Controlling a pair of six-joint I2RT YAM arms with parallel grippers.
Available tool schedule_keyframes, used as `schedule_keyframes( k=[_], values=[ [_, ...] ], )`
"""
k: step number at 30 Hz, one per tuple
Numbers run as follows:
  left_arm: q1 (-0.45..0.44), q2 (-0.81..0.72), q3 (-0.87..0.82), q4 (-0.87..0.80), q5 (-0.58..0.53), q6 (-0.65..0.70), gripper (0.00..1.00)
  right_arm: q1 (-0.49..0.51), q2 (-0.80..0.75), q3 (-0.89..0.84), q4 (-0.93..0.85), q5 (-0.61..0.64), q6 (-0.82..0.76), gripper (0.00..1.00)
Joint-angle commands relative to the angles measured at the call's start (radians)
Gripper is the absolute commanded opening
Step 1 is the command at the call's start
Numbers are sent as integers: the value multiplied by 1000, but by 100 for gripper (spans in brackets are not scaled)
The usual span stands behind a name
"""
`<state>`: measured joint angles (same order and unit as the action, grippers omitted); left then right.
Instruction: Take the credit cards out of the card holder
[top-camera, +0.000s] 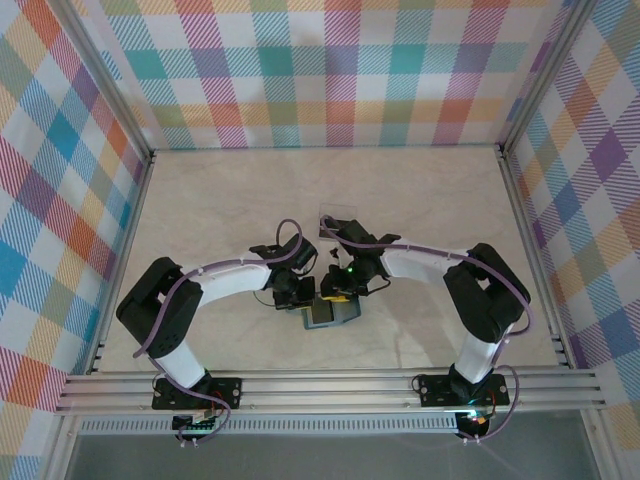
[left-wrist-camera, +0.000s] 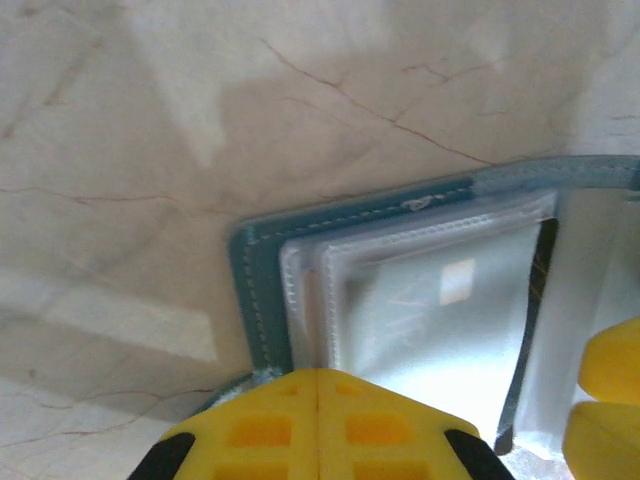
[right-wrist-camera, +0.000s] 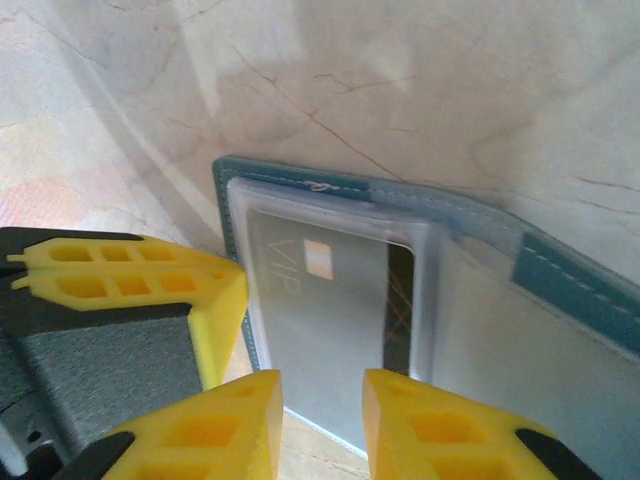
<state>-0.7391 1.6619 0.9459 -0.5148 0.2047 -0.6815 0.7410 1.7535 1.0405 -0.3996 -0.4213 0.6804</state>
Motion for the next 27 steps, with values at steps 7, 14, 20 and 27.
schedule_keyframes(
  k=[7,14,20,27],
  values=[
    [-10,24,17,-53,-24,17,7,-1,57,-23,56,-49,8,28],
    [-11,27,16,-57,-28,18,7,-1,57,-19,7,25,-12,29],
    [-12,28,17,-64,-33,18,7,0,28,-10,-23,56,-18,34],
    [-12,19,38,-71,-26,18,7,0,3,-1,-24,30,-21,39]
  ],
)
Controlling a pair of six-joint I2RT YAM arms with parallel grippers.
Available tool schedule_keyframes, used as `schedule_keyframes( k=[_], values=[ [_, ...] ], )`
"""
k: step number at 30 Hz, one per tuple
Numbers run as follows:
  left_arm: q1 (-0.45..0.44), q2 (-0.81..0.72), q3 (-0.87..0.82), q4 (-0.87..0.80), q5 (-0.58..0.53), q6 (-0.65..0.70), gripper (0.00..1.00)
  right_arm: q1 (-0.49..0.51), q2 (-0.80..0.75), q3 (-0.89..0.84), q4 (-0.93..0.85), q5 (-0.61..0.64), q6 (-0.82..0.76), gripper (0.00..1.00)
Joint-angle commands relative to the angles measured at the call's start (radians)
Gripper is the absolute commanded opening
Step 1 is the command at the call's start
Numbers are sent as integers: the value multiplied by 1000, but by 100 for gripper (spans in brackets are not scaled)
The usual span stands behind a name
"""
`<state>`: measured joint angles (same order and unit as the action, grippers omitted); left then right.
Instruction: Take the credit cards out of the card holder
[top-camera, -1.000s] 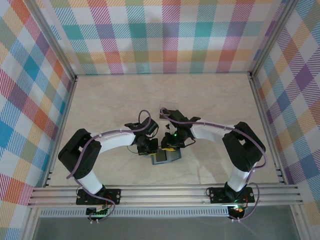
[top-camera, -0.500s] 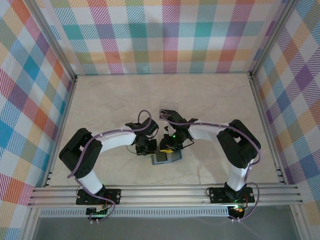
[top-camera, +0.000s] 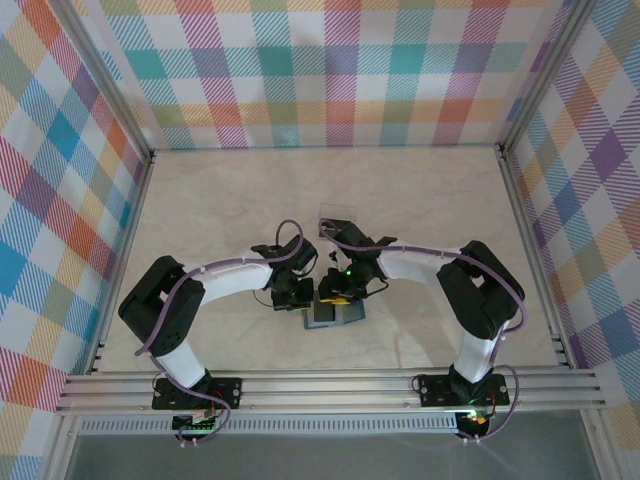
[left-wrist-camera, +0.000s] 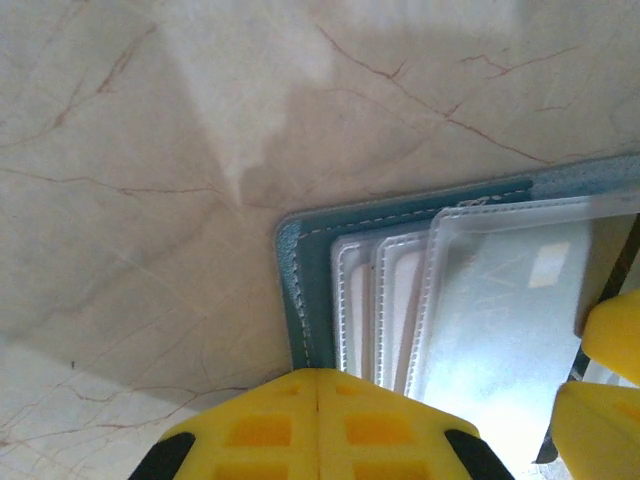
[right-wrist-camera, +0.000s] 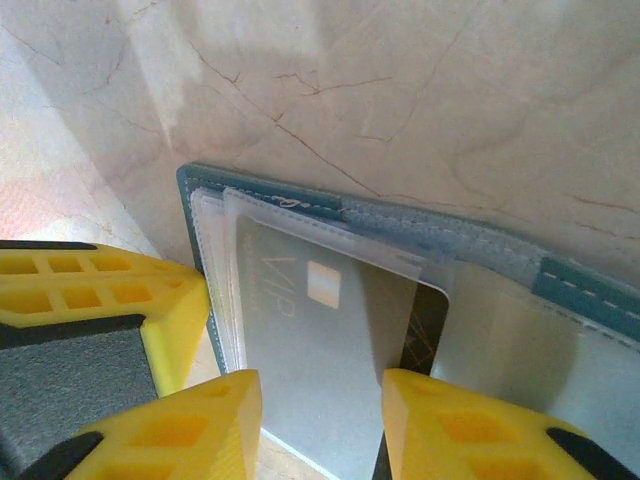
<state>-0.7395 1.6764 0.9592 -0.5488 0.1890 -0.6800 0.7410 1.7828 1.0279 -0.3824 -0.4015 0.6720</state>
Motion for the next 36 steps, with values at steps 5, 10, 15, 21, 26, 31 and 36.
schedule_keyframes(
  k=[5,10,15,21,26,31,36],
  values=[
    [-11,-22,48,-38,9,10,7,-1,-33,12,-27,-11,-8,39],
    [-11,-41,52,-12,45,-5,7,-2,-62,-4,-12,-15,8,38],
    [-14,-33,49,14,70,-13,7,-1,-91,-17,-15,1,35,32],
    [-18,-7,46,32,83,-12,7,-2,-56,-11,-10,-6,35,32],
    [-17,8,36,32,86,-10,7,-2,-19,-6,-2,-28,28,33],
    [-18,24,36,7,64,1,7,-2,4,-1,-1,-33,19,33],
    [-20,37,24,-19,42,16,7,-1,9,0,-32,-6,3,33]
  ],
)
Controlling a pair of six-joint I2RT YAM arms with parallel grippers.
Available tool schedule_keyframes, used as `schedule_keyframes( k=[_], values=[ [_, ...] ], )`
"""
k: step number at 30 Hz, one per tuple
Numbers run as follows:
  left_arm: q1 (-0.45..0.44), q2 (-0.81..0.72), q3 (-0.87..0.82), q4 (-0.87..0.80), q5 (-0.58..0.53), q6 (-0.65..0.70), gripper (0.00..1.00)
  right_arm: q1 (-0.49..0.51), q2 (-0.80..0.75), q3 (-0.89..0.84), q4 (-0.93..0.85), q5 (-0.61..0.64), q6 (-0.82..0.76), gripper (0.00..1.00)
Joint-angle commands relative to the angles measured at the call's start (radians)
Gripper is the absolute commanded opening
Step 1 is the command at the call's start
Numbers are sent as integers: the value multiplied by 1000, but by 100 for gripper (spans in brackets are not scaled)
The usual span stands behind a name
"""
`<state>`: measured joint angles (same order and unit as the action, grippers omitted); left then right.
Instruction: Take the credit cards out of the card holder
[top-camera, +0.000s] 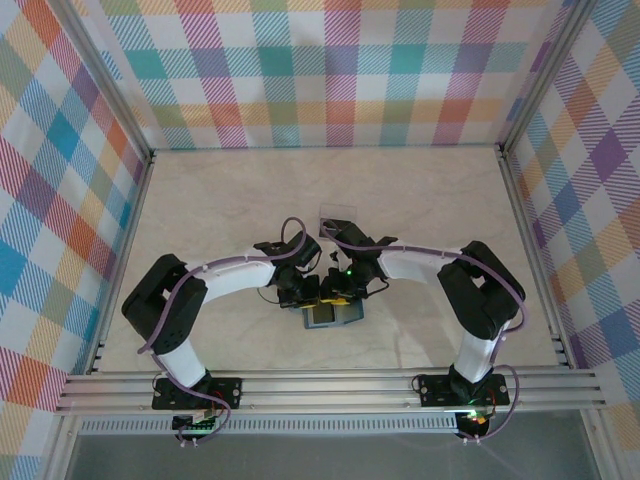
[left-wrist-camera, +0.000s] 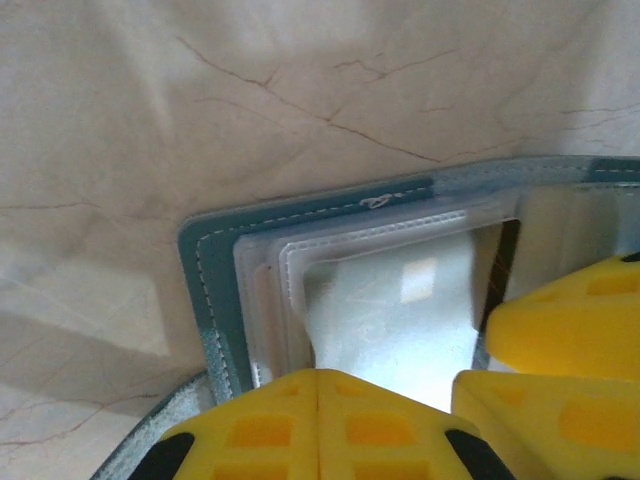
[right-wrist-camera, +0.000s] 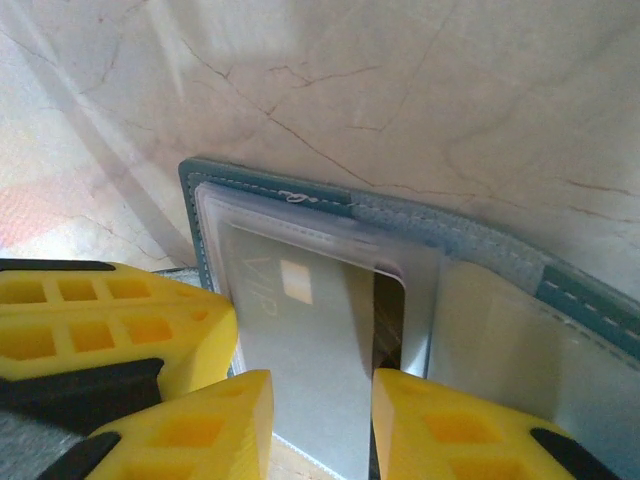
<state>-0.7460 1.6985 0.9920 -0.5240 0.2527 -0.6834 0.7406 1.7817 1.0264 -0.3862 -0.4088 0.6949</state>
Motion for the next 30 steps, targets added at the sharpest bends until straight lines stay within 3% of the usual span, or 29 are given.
schedule_keyframes(
  k=[1,12,21,30],
  values=[
    [-13,14,-11,-53,-29,23,7,-1,10,2,-34,10,-22,33],
    [-12,-6,-18,-70,-35,28,8,-1,-13,21,-106,80,-55,33],
    [-15,28,5,-119,-87,29,7,-1,-60,11,-106,85,-46,33],
    [-23,51,10,-152,-110,39,7,-1,-5,-4,-72,55,-55,31]
  ],
)
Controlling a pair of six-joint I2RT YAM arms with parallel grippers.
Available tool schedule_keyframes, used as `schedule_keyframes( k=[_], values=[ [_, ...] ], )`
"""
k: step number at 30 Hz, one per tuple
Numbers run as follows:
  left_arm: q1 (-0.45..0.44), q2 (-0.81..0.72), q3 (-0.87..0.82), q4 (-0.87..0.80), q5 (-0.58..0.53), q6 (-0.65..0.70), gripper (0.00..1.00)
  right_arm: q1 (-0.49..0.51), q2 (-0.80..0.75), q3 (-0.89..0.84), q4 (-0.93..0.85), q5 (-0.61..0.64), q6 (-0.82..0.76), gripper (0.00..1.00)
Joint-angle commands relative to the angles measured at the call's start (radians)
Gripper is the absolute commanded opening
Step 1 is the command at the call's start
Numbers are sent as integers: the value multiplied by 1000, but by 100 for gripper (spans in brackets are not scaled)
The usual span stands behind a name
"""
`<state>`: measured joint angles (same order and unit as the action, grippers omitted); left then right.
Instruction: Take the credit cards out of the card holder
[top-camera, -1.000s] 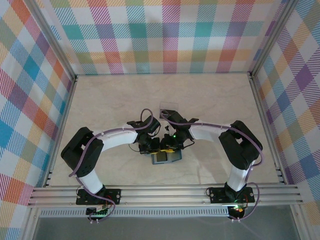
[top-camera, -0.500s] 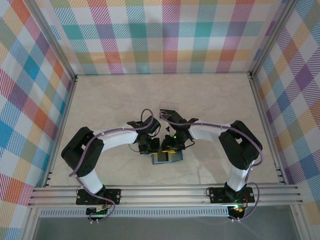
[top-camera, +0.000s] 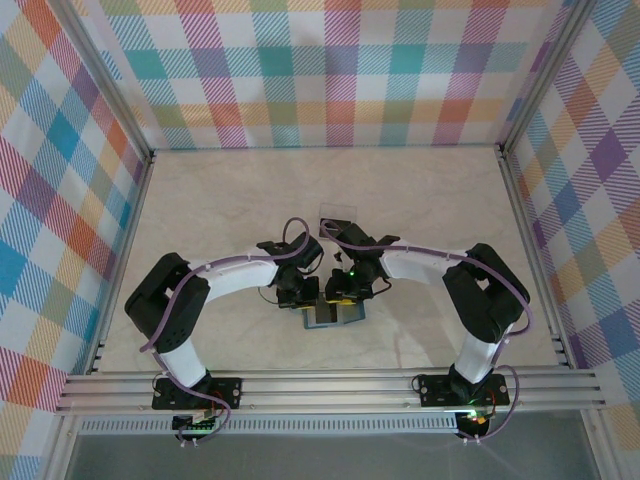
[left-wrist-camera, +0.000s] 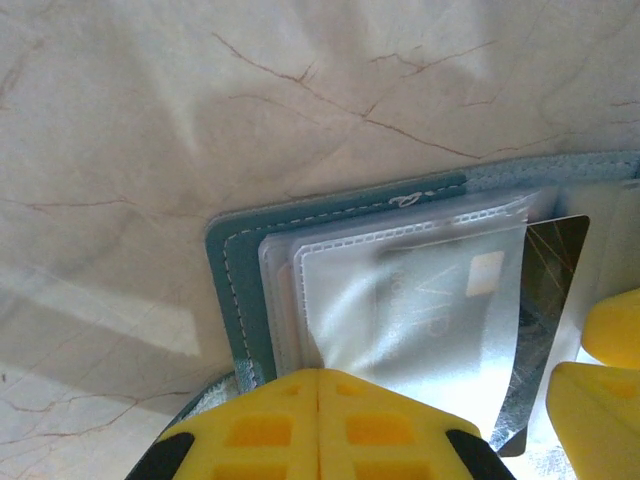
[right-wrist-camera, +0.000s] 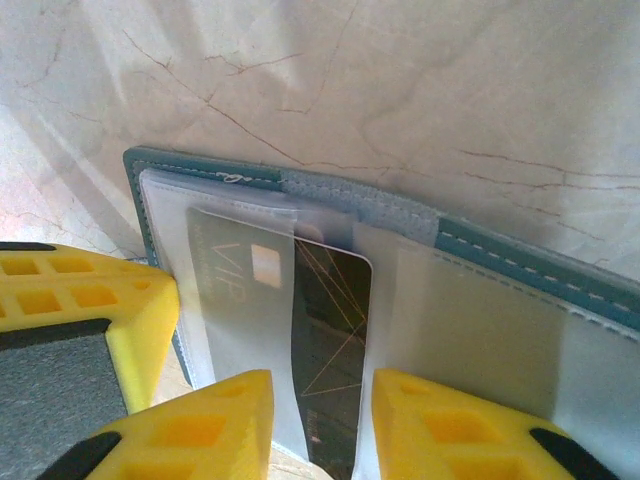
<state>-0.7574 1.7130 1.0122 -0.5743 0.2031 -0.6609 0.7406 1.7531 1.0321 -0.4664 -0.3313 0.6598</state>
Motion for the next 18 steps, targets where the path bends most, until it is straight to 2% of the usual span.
schedule_keyframes(
  k=[1,18],
  values=[
    [-12,39,-9,-101,-59,17,7,-1,28,-15,20,-35,-19,29],
    [-34,82,9,-145,-102,25,6,-1,56,-27,18,-29,-23,29]
  ],
)
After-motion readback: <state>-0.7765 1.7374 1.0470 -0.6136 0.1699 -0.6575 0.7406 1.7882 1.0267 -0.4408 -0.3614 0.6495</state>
